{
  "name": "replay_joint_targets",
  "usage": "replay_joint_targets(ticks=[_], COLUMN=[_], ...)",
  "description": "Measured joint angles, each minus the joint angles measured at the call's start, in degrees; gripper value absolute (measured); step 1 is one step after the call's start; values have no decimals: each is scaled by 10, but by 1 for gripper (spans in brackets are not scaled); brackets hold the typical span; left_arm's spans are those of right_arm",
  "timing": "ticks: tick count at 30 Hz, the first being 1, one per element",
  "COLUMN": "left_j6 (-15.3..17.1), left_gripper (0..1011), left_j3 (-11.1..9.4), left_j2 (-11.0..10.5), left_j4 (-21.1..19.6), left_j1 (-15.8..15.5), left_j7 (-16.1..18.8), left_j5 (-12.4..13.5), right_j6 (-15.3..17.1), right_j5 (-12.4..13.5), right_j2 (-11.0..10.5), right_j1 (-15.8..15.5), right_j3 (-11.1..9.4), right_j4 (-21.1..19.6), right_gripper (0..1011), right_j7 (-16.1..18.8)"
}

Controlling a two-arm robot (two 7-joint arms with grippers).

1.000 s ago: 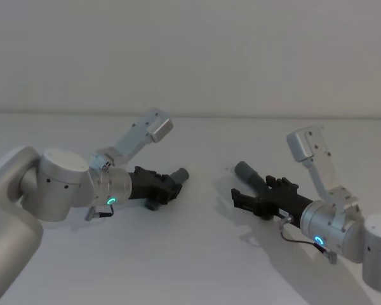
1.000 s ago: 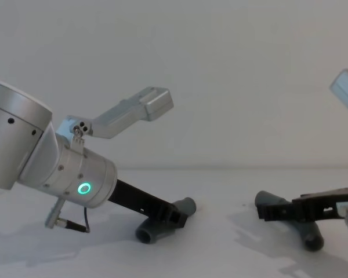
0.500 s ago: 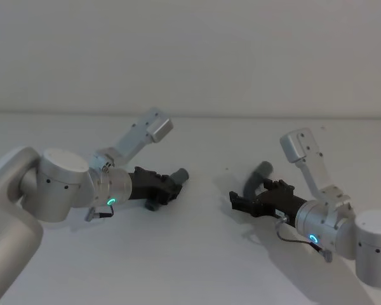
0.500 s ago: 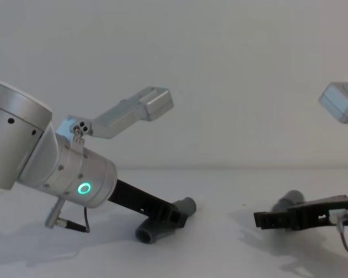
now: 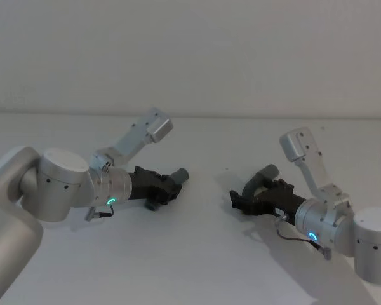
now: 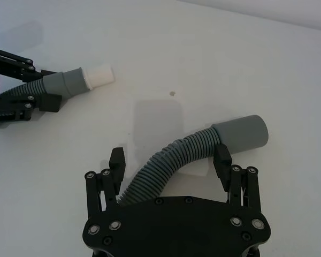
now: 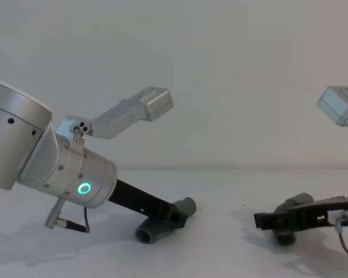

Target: Use both hands to pick up one end of the pipe from the table, align the ends, and insert them.

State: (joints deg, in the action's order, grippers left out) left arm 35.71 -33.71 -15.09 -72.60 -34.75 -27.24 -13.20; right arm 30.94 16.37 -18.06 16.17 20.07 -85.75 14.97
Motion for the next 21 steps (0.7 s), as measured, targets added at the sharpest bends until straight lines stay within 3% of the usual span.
replay_joint_targets(ticks=[21], left_j6=[0], left_gripper=[348], left_j3=[0], left_j2=[0], left_j4=[0], left_j1=[0], left_j7=[0], left_j5=[0], right_j6=[-10], right_j5=[-14], right_j2=[15], right_j1=[10], right_j3=[-2], right_j4=[23], right_gripper=[1000], right_j7=[0])
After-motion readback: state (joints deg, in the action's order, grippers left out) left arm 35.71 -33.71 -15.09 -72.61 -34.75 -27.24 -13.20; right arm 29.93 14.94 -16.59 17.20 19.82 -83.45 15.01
